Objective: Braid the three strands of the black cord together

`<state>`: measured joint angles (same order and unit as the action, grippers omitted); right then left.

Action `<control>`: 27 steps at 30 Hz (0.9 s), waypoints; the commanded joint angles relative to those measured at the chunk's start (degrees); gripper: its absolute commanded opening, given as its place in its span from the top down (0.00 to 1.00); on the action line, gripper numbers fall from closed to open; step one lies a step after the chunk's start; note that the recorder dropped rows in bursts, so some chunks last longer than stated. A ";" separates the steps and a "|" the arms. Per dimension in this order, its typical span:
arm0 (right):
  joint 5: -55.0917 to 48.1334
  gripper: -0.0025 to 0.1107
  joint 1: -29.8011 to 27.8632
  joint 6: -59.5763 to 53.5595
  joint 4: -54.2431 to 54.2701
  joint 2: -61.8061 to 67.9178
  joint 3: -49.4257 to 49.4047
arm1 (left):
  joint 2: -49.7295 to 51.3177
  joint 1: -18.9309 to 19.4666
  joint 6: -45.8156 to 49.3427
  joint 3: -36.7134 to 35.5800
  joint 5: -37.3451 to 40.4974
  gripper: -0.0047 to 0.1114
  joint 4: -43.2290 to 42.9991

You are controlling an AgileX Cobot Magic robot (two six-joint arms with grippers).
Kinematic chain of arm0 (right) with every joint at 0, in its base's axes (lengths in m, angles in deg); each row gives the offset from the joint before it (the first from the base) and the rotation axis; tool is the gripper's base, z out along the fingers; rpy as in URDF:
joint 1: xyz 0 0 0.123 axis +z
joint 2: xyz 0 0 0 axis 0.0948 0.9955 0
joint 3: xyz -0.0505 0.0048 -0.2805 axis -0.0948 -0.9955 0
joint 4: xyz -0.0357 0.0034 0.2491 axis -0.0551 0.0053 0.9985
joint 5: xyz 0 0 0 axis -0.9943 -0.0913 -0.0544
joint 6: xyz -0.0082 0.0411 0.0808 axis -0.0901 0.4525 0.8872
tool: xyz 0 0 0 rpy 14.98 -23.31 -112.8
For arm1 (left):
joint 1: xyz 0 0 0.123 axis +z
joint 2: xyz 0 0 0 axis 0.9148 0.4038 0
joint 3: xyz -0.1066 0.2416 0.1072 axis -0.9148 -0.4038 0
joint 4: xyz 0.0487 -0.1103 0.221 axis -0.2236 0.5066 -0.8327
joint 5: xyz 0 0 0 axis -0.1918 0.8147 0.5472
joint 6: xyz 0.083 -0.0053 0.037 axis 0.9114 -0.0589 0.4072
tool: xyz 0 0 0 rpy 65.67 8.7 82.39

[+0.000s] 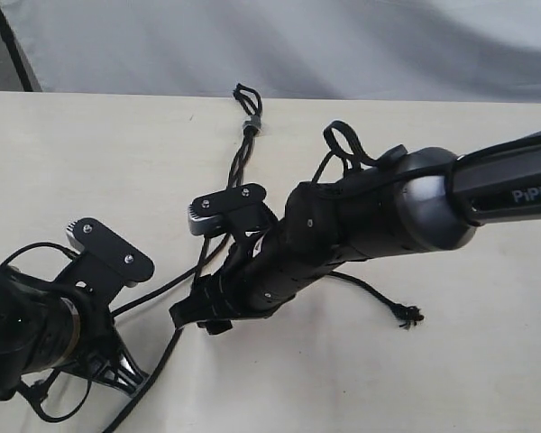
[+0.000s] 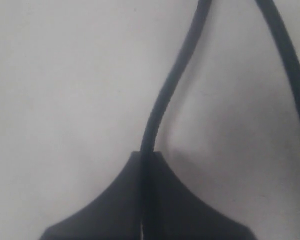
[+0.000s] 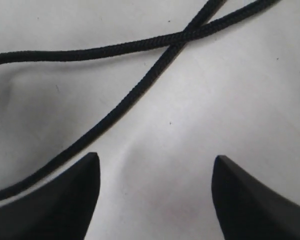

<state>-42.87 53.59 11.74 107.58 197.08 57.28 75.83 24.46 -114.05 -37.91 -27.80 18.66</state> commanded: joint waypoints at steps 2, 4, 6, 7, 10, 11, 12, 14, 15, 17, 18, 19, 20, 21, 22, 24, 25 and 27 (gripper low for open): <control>-1.77 0.44 -0.06 -1.02 -5.32 -3.55 -0.05 | -3.47 -0.20 0.97 0.85 -0.15 0.96 -0.55; -2.05 0.44 -0.06 -0.90 -5.44 -4.51 -0.05 | -6.18 -0.20 2.24 1.43 -0.15 0.96 -0.32; -2.29 0.44 -0.06 -0.90 -5.44 -4.77 -0.05 | -9.27 -0.20 4.37 2.14 -0.26 0.96 0.16; -2.58 0.44 -0.06 -0.90 -5.92 -4.91 -0.05 | -11.09 -0.20 5.46 2.53 -0.10 0.96 0.17; -3.97 0.44 -0.06 -0.90 -6.46 -4.90 -0.05 | -15.92 -0.20 8.27 3.37 0.37 0.96 0.17; -4.64 0.44 -0.06 -0.90 -6.57 -4.90 -0.05 | -17.43 -0.20 9.16 3.76 0.50 0.96 0.17; -5.68 0.44 -0.06 -0.90 -6.57 -4.90 -0.05 | -19.00 -0.20 10.23 4.04 0.82 0.96 0.17; -7.72 0.44 -0.06 -0.90 -6.71 -4.90 -0.05 | -20.63 -0.20 10.89 4.79 2.58 0.96 0.17; -8.98 0.44 -0.06 -0.90 -6.94 -4.90 -0.05 | -21.22 -0.20 10.89 5.31 3.41 0.96 0.17; -11.86 0.44 -0.06 -0.90 -6.94 -4.90 -0.05 | -21.58 -0.20 11.01 5.85 4.67 0.96 0.17; -13.32 0.44 -0.06 -0.90 -6.94 -4.90 -0.05 | -21.58 -0.20 11.15 6.13 5.54 0.96 0.04; -14.33 0.45 0.28 -0.90 -6.71 -4.90 -0.05 | -21.58 -0.20 11.15 6.30 5.97 0.96 -0.24; -15.09 0.46 0.81 -0.90 -6.36 -4.90 -0.05 | -21.46 -0.20 11.15 6.41 6.23 0.96 -0.49; -15.76 0.48 1.59 -0.90 -6.36 -4.90 -0.05 | -21.46 -0.20 11.15 6.41 6.23 0.96 -0.61; -15.77 0.51 2.77 -0.90 -6.36 -4.90 -0.05 | -21.46 -0.20 11.28 6.41 6.23 0.96 -0.62; -15.77 0.57 5.21 -0.90 -6.36 -4.80 -0.05 | -21.46 -0.20 11.27 6.51 6.47 0.96 -1.30; -15.46 0.61 6.53 -0.90 -6.36 -4.80 -0.05 | -21.46 -0.20 11.27 6.51 6.47 0.96 -1.64; -14.81 0.67 8.77 -0.90 -6.36 -4.71 -0.05 | -21.46 -0.20 11.27 6.61 6.47 0.96 -1.65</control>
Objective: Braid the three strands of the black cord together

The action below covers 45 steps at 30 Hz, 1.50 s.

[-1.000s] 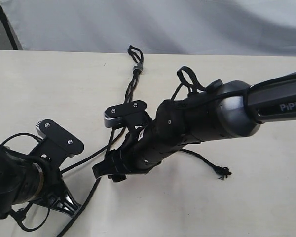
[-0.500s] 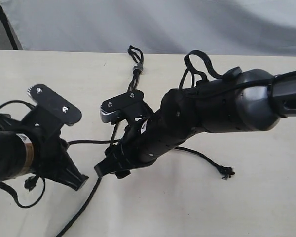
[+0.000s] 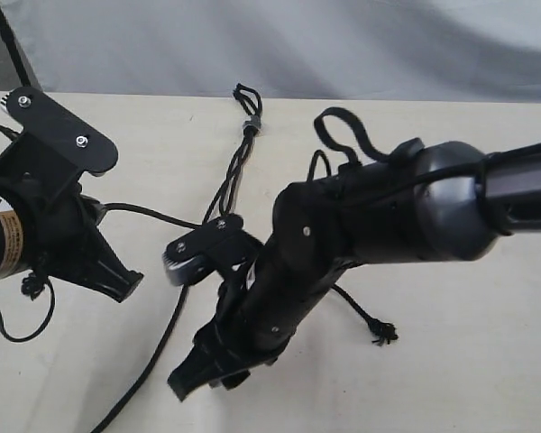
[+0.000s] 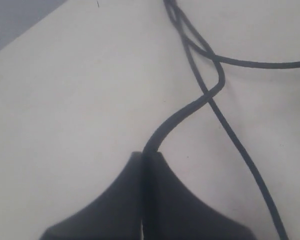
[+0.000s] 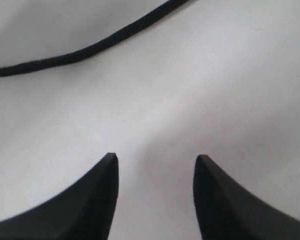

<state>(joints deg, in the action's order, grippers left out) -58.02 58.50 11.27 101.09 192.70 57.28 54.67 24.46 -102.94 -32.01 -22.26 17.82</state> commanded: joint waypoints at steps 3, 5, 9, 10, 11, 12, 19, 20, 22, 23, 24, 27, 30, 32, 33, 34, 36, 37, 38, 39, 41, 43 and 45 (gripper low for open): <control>1.43 0.77 6.56 -0.43 0.13 -0.09 -0.05 | -0.30 -0.20 0.16 0.62 0.93 0.96 -1.08; 1.68 0.86 8.56 -0.43 0.13 -0.09 -0.05 | -0.30 -0.20 0.16 0.62 0.93 0.96 -1.08; 2.51 0.98 11.96 -0.43 -0.25 -0.09 -0.05 | -0.30 -0.20 0.26 0.62 1.20 0.96 -1.07; 2.32 0.98 12.53 -0.43 -0.25 -0.09 -0.05 | -0.30 -0.20 0.26 0.62 1.95 0.96 -1.38; 2.12 0.98 12.76 -0.43 -0.25 -0.09 -0.05 | -0.30 -0.20 0.26 0.72 2.97 0.96 -1.61; 2.01 0.98 13.02 -0.29 -0.25 -0.09 -0.05 | -0.30 -0.20 0.26 0.72 4.13 0.96 -1.61; 5.74 0.98 14.62 0.13 0.97 -0.09 -0.89 | -0.30 -0.20 -0.52 0.72 3.38 0.96 -3.20; 7.62 0.98 15.56 0.13 0.97 -0.09 -0.77 | -0.30 -0.20 -0.52 0.72 3.38 0.96 -3.32; 11.58 0.98 17.11 -0.07 0.97 0.18 -0.65 | -0.30 -0.20 -0.69 0.72 3.38 0.96 -3.31; 13.46 0.98 17.89 -0.36 1.07 0.53 -0.65 | -0.30 -0.20 -0.69 0.72 3.38 0.96 -3.31; 14.86 0.98 18.60 -0.36 1.07 1.00 -0.65 | -0.30 -0.20 -0.69 0.72 3.38 0.96 -3.31; 14.72 0.98 20.21 -0.36 1.07 3.03 0.50 | -0.30 -0.20 -0.69 0.72 3.38 0.96 -3.31; 14.03 0.98 21.57 -1.77 0.96 5.44 3.53 | -0.30 -0.20 -0.69 0.72 3.38 0.96 -3.31; 13.15 0.98 22.36 -2.88 0.96 7.04 5.90 | -0.30 -0.20 -0.69 0.72 3.38 0.96 -3.31; 12.43 0.98 22.49 -3.45 0.96 7.89 7.19 | -0.30 -0.20 -0.67 0.72 3.38 0.96 -3.13; 11.58 0.98 22.49 -4.19 0.96 8.69 8.20 | -0.30 -0.20 -0.67 0.72 3.38 0.96 -3.13; 9.98 0.98 22.49 -4.95 0.42 9.94 10.29 | -0.30 -0.20 -0.67 0.72 3.38 0.96 -2.95; 9.74 0.98 22.36 -4.95 0.14 9.91 10.86 | -0.30 -0.20 -0.67 0.72 3.38 0.96 -2.64; 10.17 0.98 22.36 -4.95 -0.34 10.05 10.98 | -0.30 -0.20 -0.67 0.72 3.38 0.96 -2.64; 10.18 0.98 22.36 -4.95 -0.88 10.05 11.37 | -0.30 -0.20 -0.67 0.72 3.38 0.96 -2.47; 10.86 0.98 22.36 -4.95 -2.59 10.05 11.73 | -0.30 -0.20 -0.67 0.72 3.38 0.96 -2.24; 12.44 0.98 22.36 -4.95 -4.79 10.18 11.88 | -0.30 -0.20 -0.67 0.72 3.53 0.96 -2.10; 14.28 0.98 22.36 -4.95 -5.81 10.42 11.88 | -0.30 -0.20 -0.67 0.72 3.78 0.96 -2.10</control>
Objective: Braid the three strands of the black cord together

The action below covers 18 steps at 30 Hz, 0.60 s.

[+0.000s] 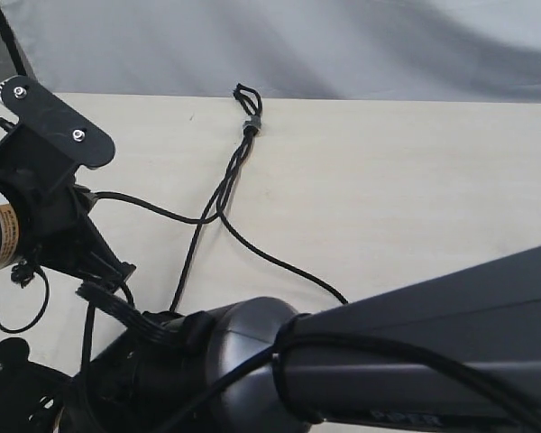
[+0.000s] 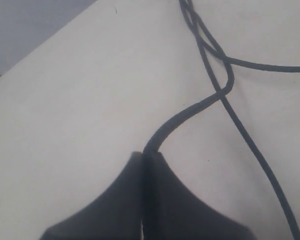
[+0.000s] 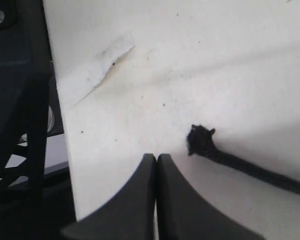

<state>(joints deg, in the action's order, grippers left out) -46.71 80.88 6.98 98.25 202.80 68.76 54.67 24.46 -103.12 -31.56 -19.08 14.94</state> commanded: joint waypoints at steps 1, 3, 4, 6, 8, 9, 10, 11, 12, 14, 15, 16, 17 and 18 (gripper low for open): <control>3.60 0.98 -0.02 -0.65 -2.97 0.31 0.39 | -0.30 -0.20 -0.48 0.28 0.61 0.96 0.77; 4.78 0.98 -0.02 -0.65 -3.71 0.41 0.39 | -0.30 -0.20 -0.48 0.28 0.62 0.96 0.88; 5.51 0.98 -0.02 -0.49 -5.11 0.43 0.39 | -0.30 -0.20 -0.48 0.28 0.62 0.96 0.88; 6.21 0.98 -0.26 -0.24 -7.32 0.70 0.39 | -0.30 -0.20 -0.48 0.28 0.62 0.96 0.88; 6.61 0.98 -1.23 -0.24 -7.29 1.23 0.39 | -0.30 -0.20 -0.48 0.28 0.62 0.96 1.34; 6.61 0.98 -1.71 -0.24 -7.29 1.84 0.39 | -0.30 -0.20 -0.48 0.28 0.62 0.96 1.34; 6.49 0.98 -2.37 -0.24 -7.29 2.57 0.39 | -0.30 -0.20 -0.48 0.28 0.62 0.96 1.34; 5.90 0.98 -3.01 -0.13 -7.29 3.26 0.39 | -0.30 -0.20 -0.48 0.28 0.62 0.96 1.34; 5.31 0.98 -3.40 -0.20 -7.29 3.65 0.39 | -0.30 -0.20 -0.48 0.28 0.62 0.96 1.34; 3.86 0.98 -3.96 -0.20 -6.85 4.29 0.39 | -0.30 -0.20 -0.48 0.28 0.62 0.96 1.34; 3.15 0.98 -3.96 -0.11 -6.85 4.29 0.39 | -0.30 -0.20 -0.48 0.28 0.62 0.96 1.34; 2.52 0.98 -3.96 -0.11 -6.85 4.29 0.39 | -0.30 -0.20 -0.48 0.28 0.62 0.96 1.34; 1.42 0.98 -3.96 0.02 -6.85 4.29 0.39 | -0.30 -0.20 -0.48 0.28 0.62 0.96 1.34; 0.07 0.98 -3.96 0.02 -6.85 4.29 0.39 | -0.30 -0.20 -0.48 0.28 0.62 0.96 1.34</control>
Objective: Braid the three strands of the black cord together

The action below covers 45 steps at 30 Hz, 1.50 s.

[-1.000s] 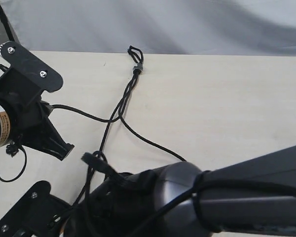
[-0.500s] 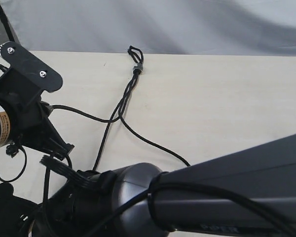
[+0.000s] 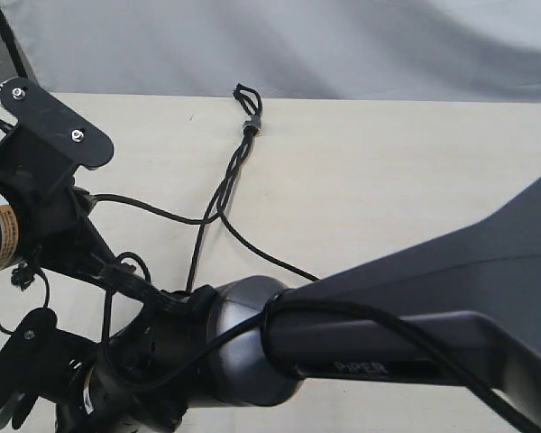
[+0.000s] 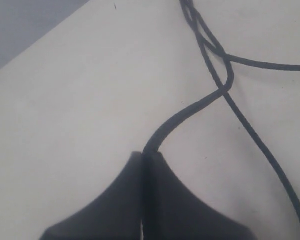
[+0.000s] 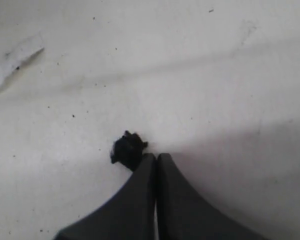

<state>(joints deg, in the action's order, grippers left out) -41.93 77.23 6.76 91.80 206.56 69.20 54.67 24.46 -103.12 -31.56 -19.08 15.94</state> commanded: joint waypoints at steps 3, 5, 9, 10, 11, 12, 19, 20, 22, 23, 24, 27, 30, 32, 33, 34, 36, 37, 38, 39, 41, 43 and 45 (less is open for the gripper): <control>-9.23 0.98 -0.22 0.23 0.62 0.42 -0.05 | -0.30 -0.20 -0.48 0.28 0.62 0.96 0.33; -12.44 0.98 -0.22 0.23 1.10 0.42 -0.05 | -0.30 -0.20 -0.48 0.28 0.62 0.96 0.33; -20.58 0.98 -0.22 0.23 1.10 -0.22 -0.05 | -0.30 -0.20 -0.48 0.28 0.62 0.96 0.33; -21.87 0.98 -0.22 0.23 1.10 -0.64 -0.05 | -0.30 -0.20 -0.48 0.28 0.62 0.96 0.33; -23.13 0.98 -0.22 0.23 0.73 -1.06 -0.05 | -0.30 -0.20 -0.48 0.28 0.62 0.96 0.33; -24.15 0.98 -0.22 0.23 0.40 -1.78 -0.05 | -0.30 -0.20 -0.48 0.28 0.62 0.96 0.33; -31.28 0.98 -0.35 3.93 -6.22 -3.99 -0.05 | -0.30 -0.20 -0.65 0.28 2.91 0.96 1.45; -32.02 0.98 -0.35 4.80 -7.07 -3.99 -0.05 | -0.30 -0.20 -1.22 0.28 3.37 0.96 1.45; -32.15 0.98 -0.35 4.91 -7.46 -4.29 -0.05 | -0.30 -0.20 -1.32 0.28 3.35 0.96 1.45; -31.77 0.98 -0.35 4.91 -7.88 -4.86 -0.05 | -0.30 -0.20 -1.32 0.28 3.35 0.96 1.45; -31.57 0.98 -0.35 4.91 -7.86 -5.57 -0.05 | -0.30 -0.20 -1.32 0.28 3.35 0.96 1.45; -28.09 0.98 -0.35 4.97 -7.48 -8.13 -0.05 | -0.30 -0.20 -1.32 0.28 3.35 0.96 1.45; -23.15 0.98 -0.06 4.45 -6.28 -8.80 -0.05 | -0.30 -0.20 -1.32 0.28 3.35 0.96 1.45; -19.76 0.98 0.38 3.60 -6.17 -7.96 -0.05 | -0.30 -0.20 -1.32 0.28 3.35 0.96 1.45; -17.87 0.98 0.62 3.19 -6.17 -7.07 -0.05 | -0.30 -0.20 -1.32 0.28 3.35 0.96 1.45; -15.81 0.98 0.86 3.20 -6.17 -6.44 -0.05 | -0.30 -0.20 -1.33 0.28 3.24 0.96 1.56; -11.94 0.98 0.86 3.08 -6.17 -4.98 -0.05 | -0.30 -0.20 -1.33 0.28 3.24 0.96 1.56; -10.67 0.98 0.86 3.08 -6.17 -4.64 -0.05 | -0.30 -0.20 -1.33 0.28 3.24 0.96 1.56; -9.79 0.98 0.86 3.08 -6.17 -4.21 -0.05 | -0.30 -0.20 -1.33 0.28 3.24 0.96 1.59; -8.86 0.98 0.86 3.08 -6.17 -3.85 -0.05 | -0.30 -0.20 -1.33 0.28 3.24 0.96 1.59; -8.66 0.98 0.86 3.08 -6.41 -3.27 -0.05 | -0.30 -0.20 -1.33 0.28 3.24 0.96 1.59; -9.66 0.98 0.86 2.80 -6.51 -2.24 -0.05 | -0.30 -0.20 -1.33 0.28 3.24 0.96 1.59; -12.11 0.98 0.74 2.80 -6.51 -1.50 -0.05 | -0.30 -0.20 -1.33 0.28 3.24 0.96 1.59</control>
<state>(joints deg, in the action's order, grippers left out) -51.96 78.02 10.29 85.67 204.09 69.23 54.67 24.46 -103.98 -31.56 -16.59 17.32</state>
